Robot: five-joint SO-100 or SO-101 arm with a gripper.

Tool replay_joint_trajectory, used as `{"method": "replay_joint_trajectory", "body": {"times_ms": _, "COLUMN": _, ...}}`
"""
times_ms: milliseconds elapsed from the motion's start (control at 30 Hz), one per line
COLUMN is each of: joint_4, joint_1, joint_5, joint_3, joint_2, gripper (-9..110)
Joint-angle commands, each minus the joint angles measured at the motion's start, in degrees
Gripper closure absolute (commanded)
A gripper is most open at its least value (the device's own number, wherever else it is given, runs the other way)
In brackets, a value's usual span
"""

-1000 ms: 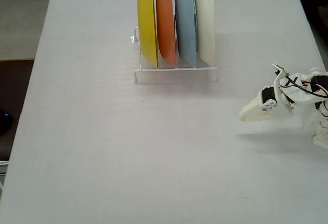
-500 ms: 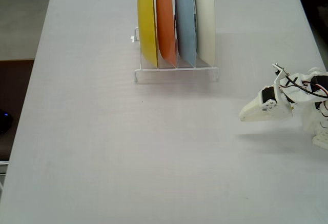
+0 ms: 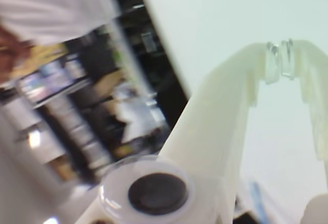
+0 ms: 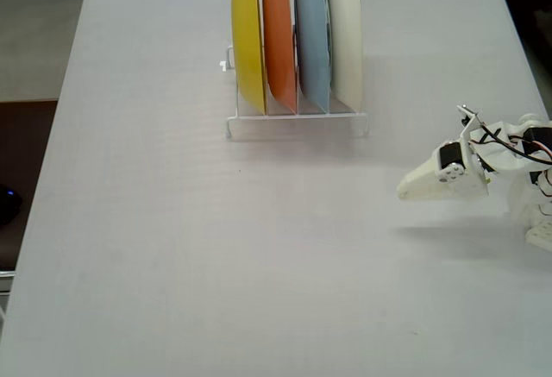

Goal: Would you please take all the plates for me?

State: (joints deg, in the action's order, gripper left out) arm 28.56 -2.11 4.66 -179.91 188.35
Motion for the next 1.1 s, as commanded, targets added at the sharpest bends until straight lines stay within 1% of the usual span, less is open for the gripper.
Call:
{"method": "replay_joint_trajectory", "body": {"times_ms": 0, "joint_4": -3.9, "joint_1": -0.2, "joint_5": 0.9, "joint_3": 0.9, "joint_2": 1.1, "gripper": 102}}
{"method": "replay_joint_trajectory", "body": {"times_ms": 67, "joint_4": -3.7, "joint_1": -0.2, "joint_5": 0.4, "joint_3": 2.9, "joint_2": 1.1, "gripper": 102}}
{"method": "replay_joint_trajectory", "body": {"times_ms": 200, "joint_4": 3.4, "joint_1": 0.1, "joint_5": -0.5, "joint_3": 11.1, "joint_2": 1.1, "gripper": 102}}
{"method": "replay_joint_trajectory", "body": {"times_ms": 333, "joint_4": 8.6, "joint_1": 2.9, "joint_5": -2.6, "joint_3": 19.0, "joint_2": 0.5, "gripper": 102}}
{"method": "replay_joint_trajectory", "body": {"times_ms": 667, "joint_4": 19.4, "joint_1": 15.8, "joint_5": -18.5, "joint_3": 49.7, "joint_2": -21.9, "gripper": 102}}
{"method": "replay_joint_trajectory", "body": {"times_ms": 800, "joint_4": 20.1, "joint_1": 19.2, "joint_5": -23.9, "joint_3": 58.9, "joint_2": -30.4, "gripper": 101}}
{"method": "replay_joint_trajectory", "body": {"times_ms": 900, "joint_4": 21.8, "joint_1": 20.6, "joint_5": -26.7, "joint_3": 65.5, "joint_2": -37.0, "gripper": 96}}
{"method": "replay_joint_trajectory", "body": {"times_ms": 1033, "joint_4": 25.0, "joint_1": 21.8, "joint_5": -29.7, "joint_3": 73.9, "joint_2": -45.2, "gripper": 80}}
{"method": "replay_joint_trajectory", "body": {"times_ms": 1067, "joint_4": 25.6, "joint_1": 22.3, "joint_5": -30.7, "joint_3": 75.8, "joint_2": -47.2, "gripper": 78}}
